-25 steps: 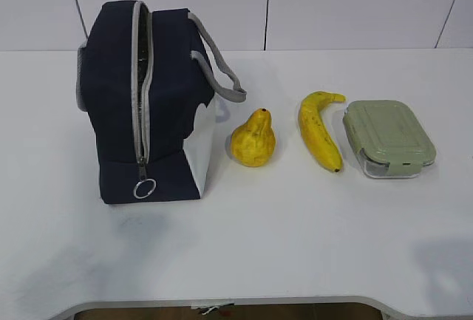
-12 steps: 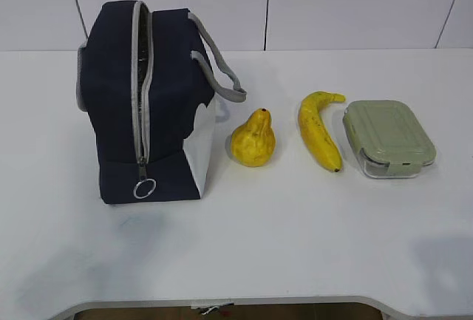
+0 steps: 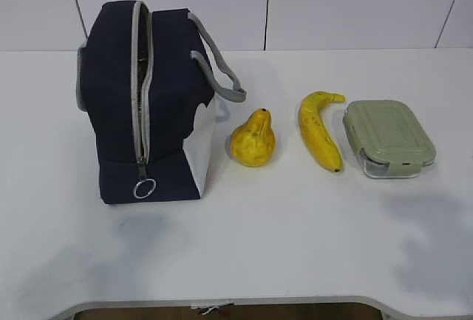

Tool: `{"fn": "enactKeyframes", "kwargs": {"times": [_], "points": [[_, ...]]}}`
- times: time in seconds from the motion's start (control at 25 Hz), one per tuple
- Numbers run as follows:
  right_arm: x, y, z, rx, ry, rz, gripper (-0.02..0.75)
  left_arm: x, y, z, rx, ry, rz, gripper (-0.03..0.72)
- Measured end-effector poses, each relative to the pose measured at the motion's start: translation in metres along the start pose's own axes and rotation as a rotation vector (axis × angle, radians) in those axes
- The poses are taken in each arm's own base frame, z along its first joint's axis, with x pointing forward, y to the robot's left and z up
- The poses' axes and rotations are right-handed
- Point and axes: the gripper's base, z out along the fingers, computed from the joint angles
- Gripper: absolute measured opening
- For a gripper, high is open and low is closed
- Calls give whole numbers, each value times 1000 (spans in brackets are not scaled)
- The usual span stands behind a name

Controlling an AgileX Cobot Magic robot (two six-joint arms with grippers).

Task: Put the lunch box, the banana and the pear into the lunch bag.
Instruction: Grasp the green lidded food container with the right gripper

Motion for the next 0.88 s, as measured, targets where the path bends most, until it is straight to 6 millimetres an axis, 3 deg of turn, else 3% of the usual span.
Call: {"fn": "enactKeyframes", "kwargs": {"times": [0.44,0.88], "points": [[-62,-3,33,-15,247,-43,540,0,0,0,0,0,0,555],[-81,-2,90,-59,481,-14,540,0,0,0,0,0,0,555]]}}
